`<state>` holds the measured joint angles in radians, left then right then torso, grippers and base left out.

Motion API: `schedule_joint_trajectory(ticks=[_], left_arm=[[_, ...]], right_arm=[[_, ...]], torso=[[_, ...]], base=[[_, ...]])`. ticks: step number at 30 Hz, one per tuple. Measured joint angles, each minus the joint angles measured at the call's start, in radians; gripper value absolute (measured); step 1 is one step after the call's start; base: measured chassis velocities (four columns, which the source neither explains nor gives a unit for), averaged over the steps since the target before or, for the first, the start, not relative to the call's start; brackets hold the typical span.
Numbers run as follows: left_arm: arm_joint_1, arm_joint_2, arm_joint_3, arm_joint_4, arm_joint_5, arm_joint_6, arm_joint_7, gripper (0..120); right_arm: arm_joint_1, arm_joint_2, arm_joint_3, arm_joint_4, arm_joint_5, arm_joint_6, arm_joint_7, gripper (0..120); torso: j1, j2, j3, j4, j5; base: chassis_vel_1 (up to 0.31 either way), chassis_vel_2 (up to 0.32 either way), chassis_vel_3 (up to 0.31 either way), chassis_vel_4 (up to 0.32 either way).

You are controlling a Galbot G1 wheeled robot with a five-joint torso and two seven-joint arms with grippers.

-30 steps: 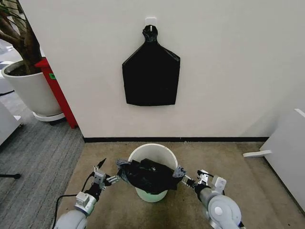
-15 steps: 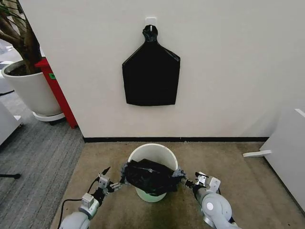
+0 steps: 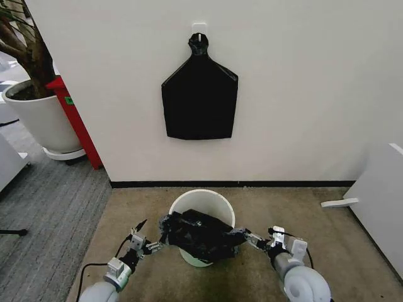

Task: Place the garbage bag over the trash bin.

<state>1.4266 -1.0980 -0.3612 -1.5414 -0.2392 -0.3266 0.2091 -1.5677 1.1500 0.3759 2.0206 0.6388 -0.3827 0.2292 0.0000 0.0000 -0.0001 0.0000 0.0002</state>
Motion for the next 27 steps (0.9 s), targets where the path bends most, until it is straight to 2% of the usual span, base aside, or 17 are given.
schedule_joint_trajectory(ticks=[5, 8, 12, 15, 18, 22, 23, 27], left_arm=[[-0.001, 0.006, -0.005, 0.002, -0.003, -0.001, 0.000, 100], [-0.006, 0.010, -0.006, 0.005, -0.009, -0.001, -0.001, 100], [-0.009, 0.012, -0.006, 0.006, -0.013, 0.000, -0.001, 100], [0.000, 0.020, -0.011, -0.004, -0.018, -0.001, -0.001, 100], [0.006, 0.025, -0.014, -0.008, -0.021, -0.001, -0.001, 100], [0.005, 0.030, -0.016, -0.009, -0.022, -0.001, -0.001, 100], [0.000, 0.032, -0.016, -0.007, -0.022, 0.000, -0.002, 100], [-0.006, 0.036, -0.014, -0.005, -0.023, 0.003, -0.003, 100]], right_arm=[[-0.085, -0.033, 0.080, 0.043, -0.126, 0.036, -0.143, 100], [-0.104, -0.059, 0.143, 0.017, -0.222, 0.074, -0.265, 100], [-0.127, -0.075, 0.179, 0.018, -0.230, 0.097, -0.351, 100], [-0.181, -0.095, 0.221, 0.087, -0.207, 0.100, -0.450, 100], [-0.207, -0.108, 0.215, 0.158, -0.164, 0.077, -0.459, 100], [-0.187, -0.117, 0.154, 0.265, -0.049, 0.016, -0.371, 100], [-0.145, -0.117, 0.123, 0.300, 0.022, -0.041, -0.333, 100], [-0.075, -0.123, 0.078, 0.323, 0.103, -0.098, -0.297, 100]], torso=[[0.000, 0.000, 0.000, -0.0002, -0.0001], [0.000, 0.000, 0.000, 0.0000, 0.0000], [0.000, 0.000, 0.000, 0.0001, 0.0002], [0.000, 0.000, 0.000, -0.0001, 0.0000], [0.000, 0.000, 0.000, -0.0002, 0.0000], [0.000, 0.000, 0.000, 0.0000, -0.0002], [0.000, 0.000, 0.000, 0.0000, -0.0002], [0.000, 0.000, 0.000, 0.0001, -0.0003]], base=[[0.000, 0.000, 0.000, 0.000], [0.000, 0.000, 0.000, 0.000], [0.000, 0.000, 0.000, 0.000], [0.000, 0.000, 0.000, 0.000], [0.000, 0.000, 0.000, 0.000], [0.000, 0.000, 0.000, 0.000], [0.000, 0.000, 0.000, 0.000], [0.000, 0.000, 0.000, 0.000]])
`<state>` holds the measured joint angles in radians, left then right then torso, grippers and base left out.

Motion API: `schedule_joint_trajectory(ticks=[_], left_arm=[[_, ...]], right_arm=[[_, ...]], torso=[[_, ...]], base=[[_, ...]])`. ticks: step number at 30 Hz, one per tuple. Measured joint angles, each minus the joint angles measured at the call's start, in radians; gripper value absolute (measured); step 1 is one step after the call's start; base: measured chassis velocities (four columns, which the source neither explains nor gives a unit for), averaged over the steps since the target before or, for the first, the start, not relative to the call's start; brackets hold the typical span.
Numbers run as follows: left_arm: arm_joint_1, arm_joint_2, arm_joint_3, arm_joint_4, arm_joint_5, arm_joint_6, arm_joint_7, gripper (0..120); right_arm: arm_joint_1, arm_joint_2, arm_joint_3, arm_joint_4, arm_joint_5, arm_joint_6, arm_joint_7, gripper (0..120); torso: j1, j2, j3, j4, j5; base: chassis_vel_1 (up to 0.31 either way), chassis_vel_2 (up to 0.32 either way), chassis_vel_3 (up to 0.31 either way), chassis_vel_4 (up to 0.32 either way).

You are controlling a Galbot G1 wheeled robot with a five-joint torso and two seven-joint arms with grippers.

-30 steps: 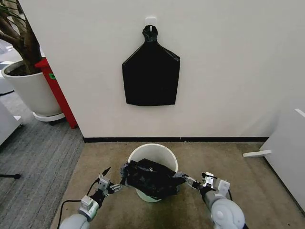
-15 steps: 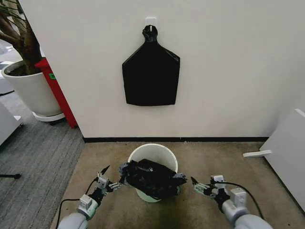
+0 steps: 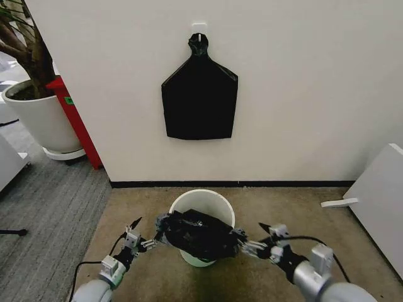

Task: Place the garbage bag over the trash bin.

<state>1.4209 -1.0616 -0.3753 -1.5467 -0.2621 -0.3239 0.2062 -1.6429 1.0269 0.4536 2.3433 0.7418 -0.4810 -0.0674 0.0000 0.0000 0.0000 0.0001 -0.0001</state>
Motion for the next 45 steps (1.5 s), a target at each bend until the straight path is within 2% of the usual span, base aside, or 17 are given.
schedule_joint_trajectory(ticks=[3, 4, 13, 17, 18, 19, 21, 27, 29, 34, 39, 42, 43, 45], left_arm=[[-0.006, 0.007, 0.004, 0.004, -0.003, 0.004, -0.001, 100], [-0.010, 0.009, 0.005, 0.007, -0.005, 0.008, -0.002, 100], [-0.016, 0.009, 0.011, 0.006, -0.006, 0.021, -0.009, 100], [-0.015, 0.001, 0.014, 0.006, -0.003, 0.022, -0.012, 100], [-0.015, -0.001, 0.015, 0.006, -0.002, 0.022, -0.012, 100], [-0.014, -0.004, 0.015, 0.006, 0.001, 0.023, -0.012, 100], [-0.013, -0.006, 0.016, 0.006, 0.003, 0.023, -0.014, 100], [-0.006, -0.020, 0.019, 0.003, 0.038, 0.009, -0.036, 100], [-0.004, -0.020, 0.019, 0.002, 0.043, 0.007, -0.036, 100], [0.005, -0.024, 0.020, -0.007, 0.061, -0.002, -0.037, 100], [0.017, -0.020, 0.015, -0.011, 0.076, -0.036, -0.039, 100], [0.028, -0.011, 0.003, -0.002, 0.102, -0.124, -0.037, 100], [0.028, -0.011, 0.003, -0.002, 0.102, -0.124, -0.037, 100], [0.046, 0.008, -0.004, 0.001, 0.115, -0.194, -0.025, 100]], right_arm=[[0.060, -0.020, -0.067, -0.030, -0.003, -0.011, 0.002, 100], [0.091, -0.027, -0.111, -0.050, -0.003, -0.023, 0.008, 96], [0.177, -0.022, -0.227, -0.108, -0.011, -0.075, 0.045, 81], [0.177, -0.014, -0.248, -0.130, -0.010, -0.098, 0.082, 63], [0.177, -0.013, -0.251, -0.135, -0.009, -0.099, 0.090, 62], [0.177, -0.011, -0.251, -0.142, -0.008, -0.100, 0.095, 54], [0.178, -0.010, -0.251, -0.147, -0.008, -0.100, 0.097, 52], [0.193, -0.003, -0.251, -0.166, -0.002, -0.099, 0.109, 26], [0.196, -0.002, -0.252, -0.167, -0.002, -0.098, 0.111, 23], [0.216, 0.005, -0.264, -0.183, -0.009, -0.091, 0.130, 2], [0.224, 0.016, -0.265, -0.189, -0.008, -0.083, 0.162, 0], [0.223, 0.023, -0.249, -0.183, -0.001, -0.083, 0.180, 0], [0.223, 0.023, -0.249, -0.183, -0.001, -0.083, 0.180, 0], [0.221, 0.028, -0.234, -0.178, 0.011, -0.083, 0.196, 0]], torso=[[0.000, 0.000, 0.000, 0.0001, 0.0001], [0.000, 0.000, 0.000, -0.0001, 0.0000], [0.000, 0.000, 0.000, 0.0000, 0.0001], [0.000, 0.000, 0.000, -0.0001, 0.0000], [0.000, 0.000, 0.000, -0.0001, 0.0001], [0.000, 0.000, 0.000, -0.0001, 0.0000], [0.000, 0.000, 0.000, -0.0002, 0.0000], [0.000, 0.000, 0.000, -0.0001, 0.0000], [0.000, 0.000, 0.000, -0.0001, 0.0001], [0.000, 0.000, 0.000, -0.0001, 0.0001], [0.000, 0.000, 0.000, 0.0000, 0.0000], [0.000, 0.000, 0.000, -0.0002, 0.0000], [0.000, 0.000, 0.000, -0.0002, 0.0000], [0.000, 0.000, 0.000, -0.0002, 0.0000]], base=[[0.000, 0.000, 0.000, 0.000], [0.000, 0.000, 0.000, 0.000], [0.000, 0.000, 0.000, 0.000], [0.000, 0.000, 0.000, 0.000], [0.000, 0.000, 0.000, 0.000], [0.000, 0.000, 0.000, 0.000], [0.000, 0.000, 0.000, 0.000], [0.000, 0.000, 0.000, 0.000], [0.000, 0.000, 0.000, 0.000], [0.000, 0.000, 0.000, 0.000], [0.000, 0.000, 0.000, 0.000], [0.000, 0.000, 0.000, 0.000], [0.000, 0.000, 0.000, 0.000], [0.000, 0.000, 0.000, 0.000]])
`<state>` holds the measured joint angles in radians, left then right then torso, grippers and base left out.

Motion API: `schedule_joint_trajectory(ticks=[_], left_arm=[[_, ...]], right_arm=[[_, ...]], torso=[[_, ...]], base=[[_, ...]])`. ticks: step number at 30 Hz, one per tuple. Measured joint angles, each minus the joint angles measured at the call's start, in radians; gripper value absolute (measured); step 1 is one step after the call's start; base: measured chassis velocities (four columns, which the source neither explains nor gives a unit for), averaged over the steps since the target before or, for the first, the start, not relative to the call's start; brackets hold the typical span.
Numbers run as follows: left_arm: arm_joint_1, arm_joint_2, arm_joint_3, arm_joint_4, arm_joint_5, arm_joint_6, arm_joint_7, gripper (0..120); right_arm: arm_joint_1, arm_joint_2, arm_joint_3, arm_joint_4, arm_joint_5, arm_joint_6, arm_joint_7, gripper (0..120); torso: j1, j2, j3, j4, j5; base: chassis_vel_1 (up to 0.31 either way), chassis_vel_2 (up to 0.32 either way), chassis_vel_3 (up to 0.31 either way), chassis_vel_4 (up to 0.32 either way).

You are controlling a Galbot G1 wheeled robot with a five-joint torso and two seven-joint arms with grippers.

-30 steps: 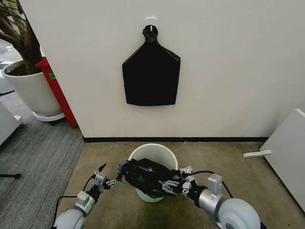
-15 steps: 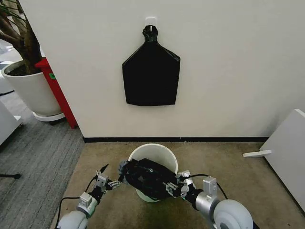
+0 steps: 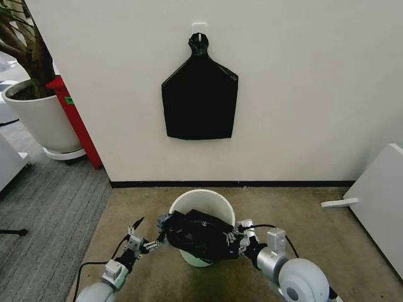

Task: Place the garbage bag over the trash bin.

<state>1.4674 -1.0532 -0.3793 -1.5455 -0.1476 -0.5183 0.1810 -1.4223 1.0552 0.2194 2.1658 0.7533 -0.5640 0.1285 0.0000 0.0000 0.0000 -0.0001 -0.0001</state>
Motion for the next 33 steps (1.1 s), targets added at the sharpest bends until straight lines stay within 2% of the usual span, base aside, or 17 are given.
schedule_joint_trajectory(ticks=[2, 10, 18, 25, 28, 33], left_arm=[[0.021, 0.023, -0.007, -0.001, 0.010, -0.061, 0.022, 100], [0.051, 0.101, -0.016, -0.001, -0.004, -0.168, 0.094, 100], [0.032, 0.132, -0.026, 0.049, -0.075, -0.158, 0.109, 100], [0.013, 0.119, -0.025, 0.045, -0.224, -0.087, 0.084, 100], [0.025, 0.112, -0.021, 0.036, -0.250, -0.073, 0.084, 100], [0.058, 0.127, -0.021, 0.039, -0.213, -0.110, 0.172, 100]], right_arm=[[0.000, 0.004, 0.012, 0.003, 0.009, 0.000, 0.008, 0], [0.028, 0.020, 0.012, -0.014, 0.024, -0.001, 0.039, 0], [0.039, 0.027, 0.006, -0.033, 0.021, -0.001, 0.049, 0], [0.029, 0.026, 0.012, -0.043, 0.013, -0.001, 0.051, 0], [0.025, 0.026, 0.018, -0.043, 0.013, -0.001, 0.055, 0], [0.027, 0.025, 0.032, -0.050, 0.021, 0.003, 0.070, 0]], torso=[[0.000, 0.000, 0.000, 0.0002, 0.0000], [0.000, 0.000, 0.000, 0.0001, 0.0000], [0.000, 0.000, 0.000, 0.0002, -0.0002], [0.000, 0.000, 0.000, 0.0000, 0.0000], [0.000, 0.000, 0.000, 0.0000, 0.0000], [0.000, 0.000, 0.000, 0.0002, 0.0000]], base=[[0.000, 0.000, 0.000, 0.000], [0.000, 0.000, 0.000, 0.000], [0.000, 0.000, 0.000, 0.000], [0.000, 0.000, 0.000, 0.000], [0.000, 0.000, 0.000, 0.000], [0.000, 0.000, 0.000, 0.000]])
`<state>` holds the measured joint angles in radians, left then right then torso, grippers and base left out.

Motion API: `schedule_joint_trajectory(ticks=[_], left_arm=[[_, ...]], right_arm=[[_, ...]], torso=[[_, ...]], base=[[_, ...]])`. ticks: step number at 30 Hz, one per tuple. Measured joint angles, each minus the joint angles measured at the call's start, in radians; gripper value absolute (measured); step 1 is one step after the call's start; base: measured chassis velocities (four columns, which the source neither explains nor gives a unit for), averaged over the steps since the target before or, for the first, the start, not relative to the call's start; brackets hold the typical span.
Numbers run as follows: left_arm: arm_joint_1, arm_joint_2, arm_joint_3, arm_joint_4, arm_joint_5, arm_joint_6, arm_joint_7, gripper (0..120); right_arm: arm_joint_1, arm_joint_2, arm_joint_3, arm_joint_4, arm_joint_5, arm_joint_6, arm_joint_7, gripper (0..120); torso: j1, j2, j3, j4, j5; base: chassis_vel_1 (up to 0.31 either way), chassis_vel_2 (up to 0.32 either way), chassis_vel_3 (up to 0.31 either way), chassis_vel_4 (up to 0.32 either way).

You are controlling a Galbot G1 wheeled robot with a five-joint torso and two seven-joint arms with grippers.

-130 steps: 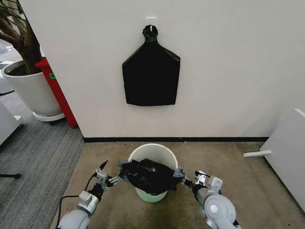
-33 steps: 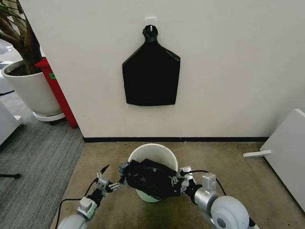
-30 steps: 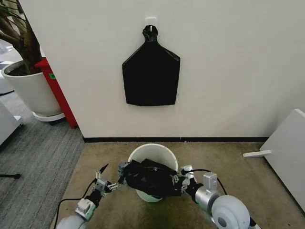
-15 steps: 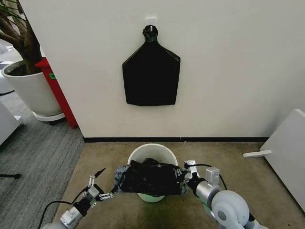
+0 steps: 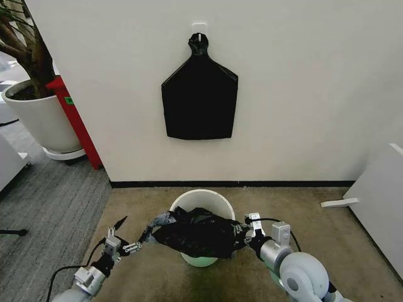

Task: Place the garbage bag over the trash bin.

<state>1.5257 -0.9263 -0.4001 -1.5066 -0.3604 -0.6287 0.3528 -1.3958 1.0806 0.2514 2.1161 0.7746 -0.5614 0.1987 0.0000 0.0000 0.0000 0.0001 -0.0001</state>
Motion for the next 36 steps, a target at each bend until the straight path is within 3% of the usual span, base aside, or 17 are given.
schedule_joint_trajectory(ticks=[9, 14, 16, 36], left_arm=[[0.032, 0.095, 0.013, -0.005, 0.118, -0.116, 0.069, 100], [0.034, 0.111, 0.012, -0.010, 0.142, -0.142, 0.070, 100], [0.037, 0.122, 0.005, -0.024, 0.198, -0.190, 0.070, 100], [0.099, 0.187, 0.033, -0.141, 0.297, -0.197, 0.092, 100]], right_arm=[[0.027, 0.002, -0.003, -0.018, 0.016, 0.001, 0.022, 0], [0.033, 0.002, -0.003, -0.019, 0.023, 0.001, 0.028, 0], [0.044, 0.001, -0.005, -0.022, 0.040, 0.001, 0.049, 0], [0.093, 0.010, -0.008, -0.056, 0.079, -0.001, 0.089, 0]], torso=[[0.000, 0.000, 0.000, 0.0000, 0.0002], [0.000, 0.000, 0.000, -0.0001, 0.0001], [0.000, 0.000, 0.000, -0.0001, 0.0001], [0.000, 0.000, 0.000, 0.0000, 0.0000]], base=[[0.000, 0.000, 0.000, 0.000], [0.000, 0.000, 0.000, 0.000], [0.000, 0.000, 0.000, 0.000], [0.000, 0.000, 0.000, 0.000]])
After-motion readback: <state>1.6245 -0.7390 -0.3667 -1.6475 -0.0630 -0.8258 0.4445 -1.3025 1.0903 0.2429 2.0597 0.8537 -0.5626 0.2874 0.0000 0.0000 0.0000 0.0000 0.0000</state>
